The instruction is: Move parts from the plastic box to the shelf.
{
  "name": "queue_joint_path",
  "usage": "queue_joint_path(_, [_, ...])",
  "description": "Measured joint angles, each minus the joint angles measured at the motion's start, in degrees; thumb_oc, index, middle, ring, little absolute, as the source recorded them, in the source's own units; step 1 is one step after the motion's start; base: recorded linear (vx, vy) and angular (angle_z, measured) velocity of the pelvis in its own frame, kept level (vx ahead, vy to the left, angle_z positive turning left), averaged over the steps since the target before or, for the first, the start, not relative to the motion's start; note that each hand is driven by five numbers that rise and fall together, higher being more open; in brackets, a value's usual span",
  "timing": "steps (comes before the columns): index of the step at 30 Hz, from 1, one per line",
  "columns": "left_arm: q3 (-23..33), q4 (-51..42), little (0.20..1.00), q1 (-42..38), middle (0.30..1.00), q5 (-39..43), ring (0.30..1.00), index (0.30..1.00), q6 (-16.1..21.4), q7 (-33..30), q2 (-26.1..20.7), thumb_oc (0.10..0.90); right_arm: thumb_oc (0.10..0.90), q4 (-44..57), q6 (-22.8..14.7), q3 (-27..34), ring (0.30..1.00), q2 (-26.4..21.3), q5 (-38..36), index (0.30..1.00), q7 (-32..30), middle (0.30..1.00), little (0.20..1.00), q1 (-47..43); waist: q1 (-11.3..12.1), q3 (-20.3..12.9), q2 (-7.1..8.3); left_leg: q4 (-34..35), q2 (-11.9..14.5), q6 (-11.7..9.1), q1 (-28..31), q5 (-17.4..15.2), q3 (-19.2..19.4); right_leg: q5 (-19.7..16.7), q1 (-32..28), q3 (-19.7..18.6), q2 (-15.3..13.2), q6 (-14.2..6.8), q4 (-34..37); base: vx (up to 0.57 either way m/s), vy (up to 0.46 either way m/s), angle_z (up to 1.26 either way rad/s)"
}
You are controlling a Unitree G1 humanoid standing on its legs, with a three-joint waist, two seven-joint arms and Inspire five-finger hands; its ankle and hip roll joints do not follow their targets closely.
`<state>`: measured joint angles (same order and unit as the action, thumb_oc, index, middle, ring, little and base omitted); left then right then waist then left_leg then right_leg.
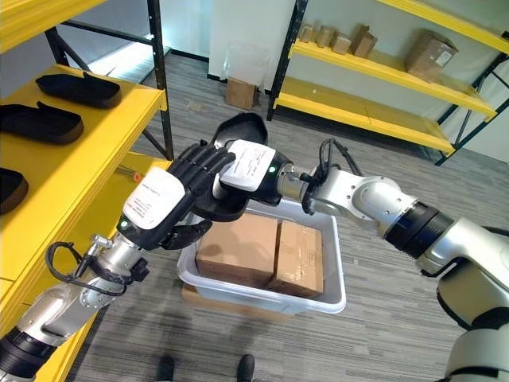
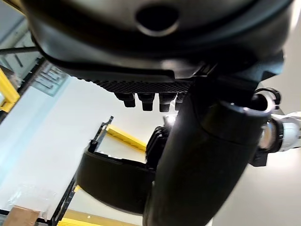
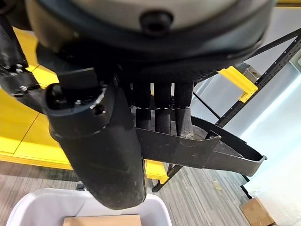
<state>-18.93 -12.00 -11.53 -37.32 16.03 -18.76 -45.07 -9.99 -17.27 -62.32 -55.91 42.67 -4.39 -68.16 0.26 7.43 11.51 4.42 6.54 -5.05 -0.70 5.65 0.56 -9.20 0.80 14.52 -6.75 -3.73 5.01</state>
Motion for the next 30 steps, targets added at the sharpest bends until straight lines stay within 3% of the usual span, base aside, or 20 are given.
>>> queue_joint_path(17, [-1.5, 0.77, 1.0, -0.12, 1.0, -6.84, 1.0, 1.0, -1.68, -7.06, 1.0, 0.9, 0.4, -1.75, 0.08, -0.22, 0.3, 1.55, -0.2, 0.3, -2.28, 0.3, 0.3, -1.93, 0.04, -1.71, 2.32, -0.02, 1.06, -0.66, -0.06, -0.34, 0.47, 0.38, 0.2, -0.14, 1.01, 0.41, 0.02, 0.01, -0.005, -0.01])
queue_joint_path(21, [-1.13, 0.75, 1.0, -0.38, 1.0, -8.53, 1.0, 1.0, -2.25, -8.21, 0.92, 0.9, 0.4, -3.49, 0.13, -0.14, 0.3, 2.63, -4.38, 0.3, -3.02, 0.3, 0.3, -2.11, -0.09, -2.73, 3.67, -0.04, 1.58, -0.99, -0.04, -0.44, 0.52, 0.51, 0.28, -0.21, 1.54, 0.53, 0.02, 0.01, -0.004, -0.01])
queue_joint_path(30, [-1.13, 0.5, 1.0, -2.18, 1.0, -9.24, 1.0, 1.0, -2.3, -9.31, 0.39, 0.9, 0.4, -4.29, 0.14, -0.14, 0.3, 3.84, -9.07, 0.3, -3.12, 0.3, 0.3, -3.35, -0.02, -2.91, 3.96, -0.03, 1.76, -1.12, -0.06, -0.39, 0.53, 0.52, 0.28, -0.23, 1.72, 0.52, 0.0, 0.0, -0.001, 0.0])
